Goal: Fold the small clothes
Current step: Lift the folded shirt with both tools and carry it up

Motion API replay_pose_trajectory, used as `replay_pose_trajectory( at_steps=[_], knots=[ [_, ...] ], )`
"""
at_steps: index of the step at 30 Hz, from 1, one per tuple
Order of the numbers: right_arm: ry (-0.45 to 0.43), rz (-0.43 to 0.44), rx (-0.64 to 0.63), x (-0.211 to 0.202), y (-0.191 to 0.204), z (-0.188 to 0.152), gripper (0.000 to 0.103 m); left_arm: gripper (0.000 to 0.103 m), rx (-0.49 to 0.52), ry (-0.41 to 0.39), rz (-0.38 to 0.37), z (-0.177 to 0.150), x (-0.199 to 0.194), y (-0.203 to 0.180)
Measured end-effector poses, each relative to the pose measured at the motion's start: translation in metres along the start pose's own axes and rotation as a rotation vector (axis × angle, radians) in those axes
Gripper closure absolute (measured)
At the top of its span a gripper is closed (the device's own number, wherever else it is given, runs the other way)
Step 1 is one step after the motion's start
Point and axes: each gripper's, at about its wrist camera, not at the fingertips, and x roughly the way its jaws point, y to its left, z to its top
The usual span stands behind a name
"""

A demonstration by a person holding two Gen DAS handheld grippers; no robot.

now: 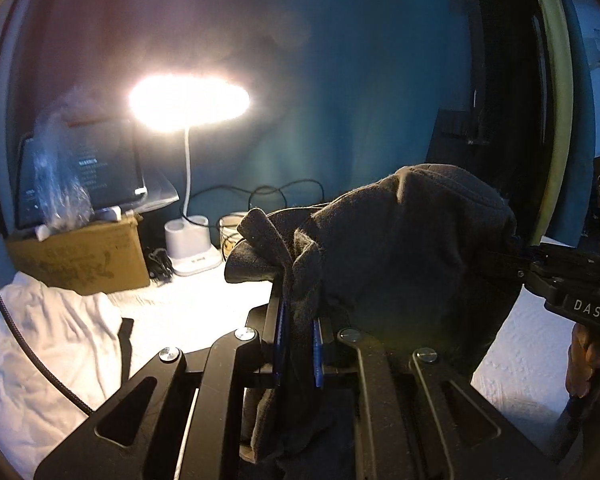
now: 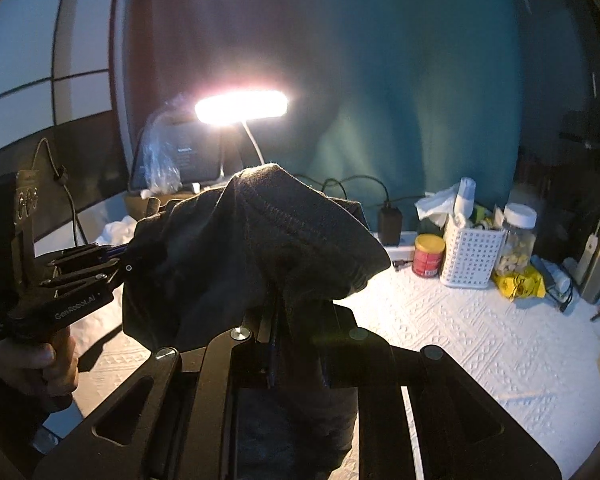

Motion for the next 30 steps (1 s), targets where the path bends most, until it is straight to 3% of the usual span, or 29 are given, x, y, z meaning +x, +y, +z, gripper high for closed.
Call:
replay_pose_trajectory(
  at_steps=[12,30],
  knots=[
    [-0.140,0.068,-0.108,-0.053,0.068,0.029,0.086,0.093,-0.019,-0.109,0.070,0.006,-0.071,0.016],
    [-0.213,0.219,-0.224,-0.072,0.159,0.054,0.086,0.093,-0.053,-0.186,0.218,0.007,-0.150,0.064]
  ],
)
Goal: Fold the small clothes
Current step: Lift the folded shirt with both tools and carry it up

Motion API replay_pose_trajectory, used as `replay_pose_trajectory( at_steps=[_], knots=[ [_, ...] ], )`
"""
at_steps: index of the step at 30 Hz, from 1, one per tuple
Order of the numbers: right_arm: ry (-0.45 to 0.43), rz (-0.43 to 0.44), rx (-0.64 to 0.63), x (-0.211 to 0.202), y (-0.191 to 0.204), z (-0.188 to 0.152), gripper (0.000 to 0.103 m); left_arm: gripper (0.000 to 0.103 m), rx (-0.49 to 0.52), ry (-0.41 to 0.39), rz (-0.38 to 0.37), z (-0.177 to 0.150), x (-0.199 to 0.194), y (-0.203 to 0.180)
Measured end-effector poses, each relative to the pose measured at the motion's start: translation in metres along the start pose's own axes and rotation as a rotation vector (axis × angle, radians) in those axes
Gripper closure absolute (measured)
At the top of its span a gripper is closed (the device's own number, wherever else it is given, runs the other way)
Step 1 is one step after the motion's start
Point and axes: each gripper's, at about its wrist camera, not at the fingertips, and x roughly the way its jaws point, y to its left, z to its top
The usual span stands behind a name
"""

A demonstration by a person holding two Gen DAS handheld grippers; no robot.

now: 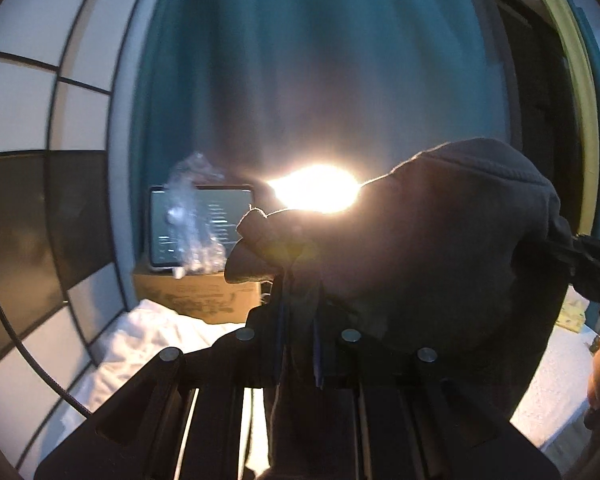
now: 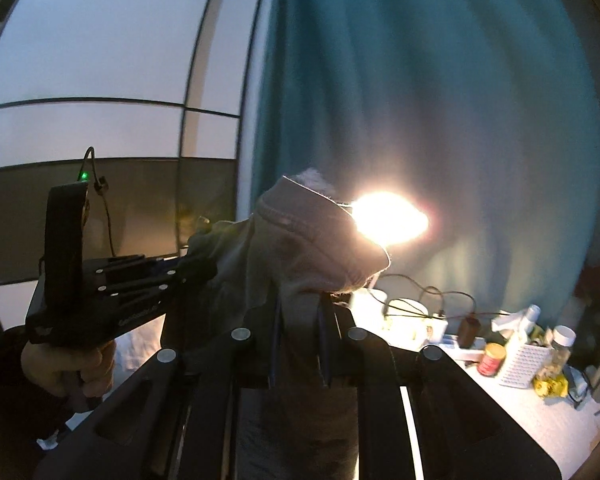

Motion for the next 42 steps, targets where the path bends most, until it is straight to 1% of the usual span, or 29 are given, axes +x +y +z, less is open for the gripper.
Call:
replay_pose_trajectory(
  at_steps=[3,6,8,13,25,35,42],
  knots=[
    [0.003,0.035,-0.005,0.005,0.009,0.002,0.086,0.093,-0.001,0.003,0.027,0.001,-0.007,0.009],
    [0.010,0.050,-0.002,0.013,0.009,0.000,0.086,0.093,-0.001,0.023,0.045,0.000,-0.004,0.017],
    [0.020,0.051,0.001,0.019,0.008,-0.002,0.086,0.093,-0.002,0.034,0.049,-0.002,-0.005,0.017],
    [0.060,0.030,0.026,0.042,-0.006,-0.008,0.086,0.093,-0.010,0.068,0.043,-0.008,0.011,0.018],
    [0.170,0.005,0.126,0.104,-0.049,-0.041,0.086,0.093,0.006,0.193,0.013,-0.026,0.091,0.018],
    [0.258,0.009,0.182,0.152,-0.081,-0.072,0.086,0.093,0.002,0.298,-0.004,-0.048,0.145,0.020],
    [0.318,0.016,0.217,0.183,-0.099,-0.093,0.086,0.093,-0.010,0.374,0.000,-0.068,0.179,0.025]
  ],
)
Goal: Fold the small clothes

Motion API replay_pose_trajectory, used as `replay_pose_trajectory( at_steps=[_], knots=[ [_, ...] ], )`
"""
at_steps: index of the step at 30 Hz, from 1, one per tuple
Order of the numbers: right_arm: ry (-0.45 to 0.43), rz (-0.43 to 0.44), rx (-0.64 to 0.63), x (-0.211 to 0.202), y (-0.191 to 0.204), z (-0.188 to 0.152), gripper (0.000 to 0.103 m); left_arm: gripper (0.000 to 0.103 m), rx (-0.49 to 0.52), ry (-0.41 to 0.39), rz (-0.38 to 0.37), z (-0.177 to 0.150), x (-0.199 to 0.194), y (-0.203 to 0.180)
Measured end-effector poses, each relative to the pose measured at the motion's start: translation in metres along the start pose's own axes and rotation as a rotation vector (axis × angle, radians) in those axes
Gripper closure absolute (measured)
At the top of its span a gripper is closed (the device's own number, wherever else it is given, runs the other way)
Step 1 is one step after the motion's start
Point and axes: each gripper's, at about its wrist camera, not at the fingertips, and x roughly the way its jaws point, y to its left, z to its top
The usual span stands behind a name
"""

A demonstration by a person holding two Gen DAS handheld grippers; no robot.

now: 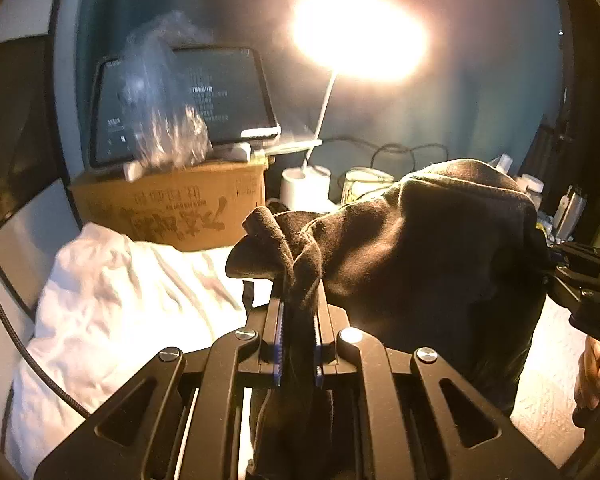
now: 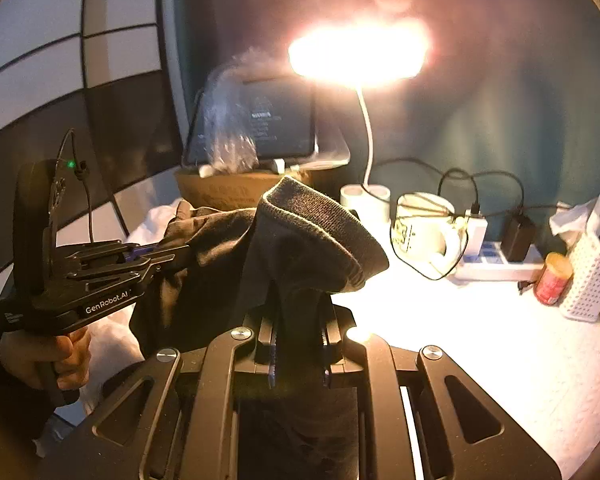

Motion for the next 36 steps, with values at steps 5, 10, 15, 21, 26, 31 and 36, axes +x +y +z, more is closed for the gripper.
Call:
replay_pose_trajectory(
  at_steps=[5,10,15,21,26,31,36],
  knots=[
    [0.039,0.005,0.029,0.024,-0.015,-0.004,0.086,0.093,0.000,0.041,0.001,-0.002,0.024,0.000],
    [0.080,0.010,0.053,0.048,-0.031,-0.007,0.086,0.093,-0.013,0.085,0.003,-0.004,0.047,0.002],
    [0.115,0.012,0.076,0.068,-0.044,-0.011,0.086,0.093,-0.026,0.143,0.006,-0.007,0.071,0.007],
    [0.150,0.004,0.118,0.089,-0.061,-0.020,0.086,0.093,-0.040,0.212,0.018,-0.013,0.099,0.013],
    [0.191,-0.008,0.155,0.106,-0.074,-0.031,0.086,0.093,-0.050,0.256,0.022,-0.020,0.115,0.015],
    [0.236,-0.005,0.230,0.121,-0.091,-0.038,0.084,0.093,-0.059,0.299,0.027,-0.022,0.131,0.016],
    [0.261,-0.013,0.302,0.131,-0.109,-0.043,0.061,0.092,-0.052,0.320,0.041,-0.024,0.136,0.016]
  ],
)
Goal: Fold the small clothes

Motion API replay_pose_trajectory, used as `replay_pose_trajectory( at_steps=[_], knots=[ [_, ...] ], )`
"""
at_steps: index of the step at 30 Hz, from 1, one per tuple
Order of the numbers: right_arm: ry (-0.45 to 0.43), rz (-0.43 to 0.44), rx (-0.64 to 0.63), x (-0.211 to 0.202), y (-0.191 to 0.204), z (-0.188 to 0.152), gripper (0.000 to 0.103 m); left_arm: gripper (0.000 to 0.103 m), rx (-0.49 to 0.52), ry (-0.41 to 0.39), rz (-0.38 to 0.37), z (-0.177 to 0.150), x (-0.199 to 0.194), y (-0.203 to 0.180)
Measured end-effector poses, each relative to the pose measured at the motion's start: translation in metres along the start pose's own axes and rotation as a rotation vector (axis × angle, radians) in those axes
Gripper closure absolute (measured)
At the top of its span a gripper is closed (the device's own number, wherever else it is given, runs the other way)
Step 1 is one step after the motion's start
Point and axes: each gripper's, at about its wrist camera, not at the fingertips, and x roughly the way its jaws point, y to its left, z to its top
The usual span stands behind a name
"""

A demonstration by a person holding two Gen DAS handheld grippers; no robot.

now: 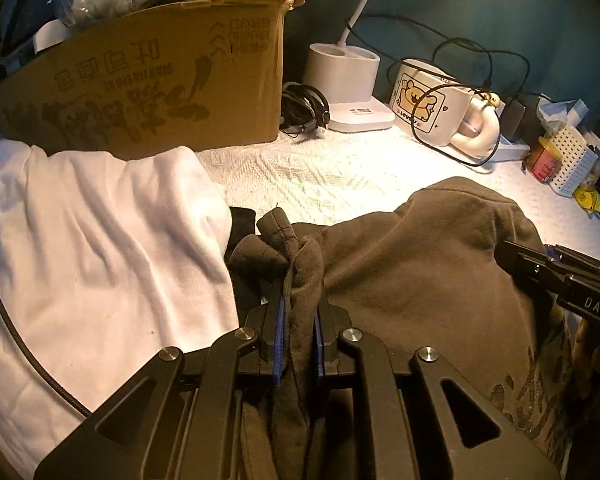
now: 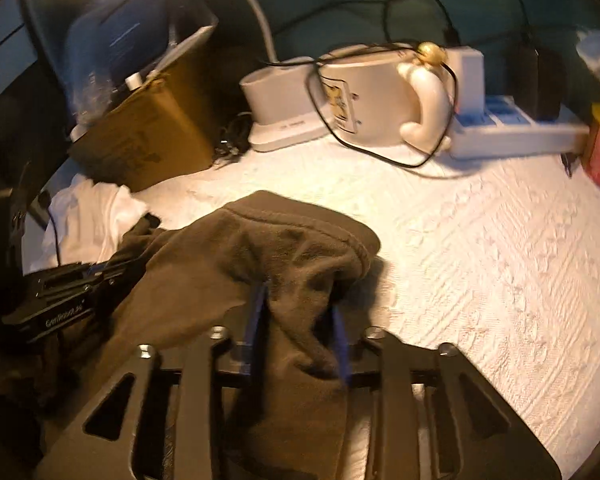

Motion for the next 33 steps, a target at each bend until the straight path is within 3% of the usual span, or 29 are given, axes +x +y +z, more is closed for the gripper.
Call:
replay_pose_trajectory(
  at_steps=[8,18,22,33],
  knots=[
    [-0.011,-0.048,-0.036,0.002,0.002,0.002,0.060,0.087,-0.007,0.011,0.001,0.004,0.004,0.002],
    [-0.031,-0.176,-0.123,-0.009,0.012,-0.001,0.059,0.086,0.001,-0.012,0.026,0.007,-0.005,0.001],
    [-0.045,-0.237,-0.123,-0.015,0.013,-0.002,0.047,0.086,-0.011,-0.013,0.020,0.005,-0.009,0.004],
    [-0.056,-0.283,-0.108,-0.049,0.014,-0.012,0.047,0.086,-0.016,-0.052,0.022,-0.006,-0.036,0.003]
  ],
)
